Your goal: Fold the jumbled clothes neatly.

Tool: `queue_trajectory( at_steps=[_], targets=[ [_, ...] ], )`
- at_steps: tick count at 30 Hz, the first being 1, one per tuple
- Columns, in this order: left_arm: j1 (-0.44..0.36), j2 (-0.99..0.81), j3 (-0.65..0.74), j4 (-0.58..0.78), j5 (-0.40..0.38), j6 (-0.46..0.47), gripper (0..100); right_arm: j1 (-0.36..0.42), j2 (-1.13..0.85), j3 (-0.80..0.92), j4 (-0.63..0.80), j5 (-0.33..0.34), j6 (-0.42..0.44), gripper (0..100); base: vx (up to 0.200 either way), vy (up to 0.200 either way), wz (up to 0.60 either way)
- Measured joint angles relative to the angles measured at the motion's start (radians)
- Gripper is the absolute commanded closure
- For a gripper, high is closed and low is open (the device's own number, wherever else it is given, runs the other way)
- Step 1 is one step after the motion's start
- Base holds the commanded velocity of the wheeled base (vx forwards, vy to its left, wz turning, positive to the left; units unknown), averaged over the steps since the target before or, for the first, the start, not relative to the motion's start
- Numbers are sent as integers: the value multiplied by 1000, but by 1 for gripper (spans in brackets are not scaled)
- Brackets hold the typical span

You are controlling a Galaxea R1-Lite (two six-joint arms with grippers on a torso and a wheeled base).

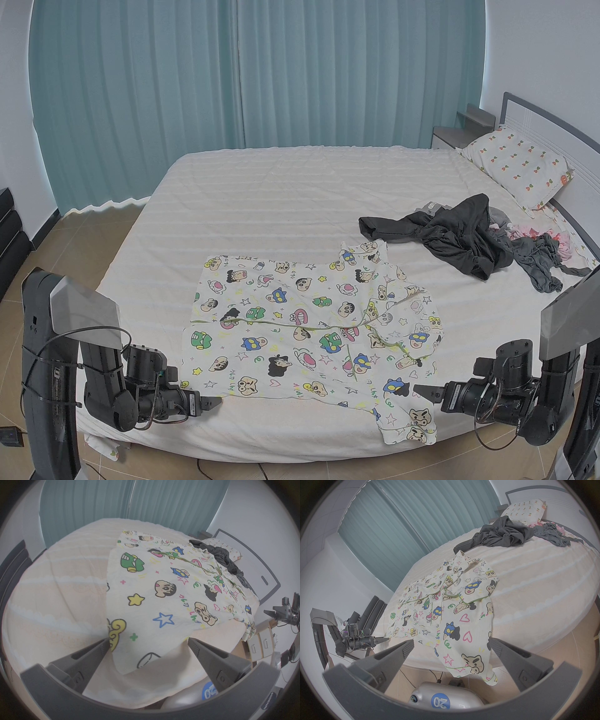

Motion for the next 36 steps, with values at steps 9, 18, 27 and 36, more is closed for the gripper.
queue_trajectory(
  at_steps=[9,18,27,36],
  targets=[
    [-6,-26,-73,72,-18,-44,100,5,13,0,0,2,24,0,0,0,0],
    [-1,-37,-78,78,-18,-46,100,1,110,-5,0,-8,-24,0,0,0,0],
    [13,-81,-50,71,-17,-159,100,-10,221,-71,0,-16,-159,0,0,0,0],
    [14,-118,-27,43,-16,-221,100,-10,285,-74,0,0,-218,0,0,0,0]
  ],
)
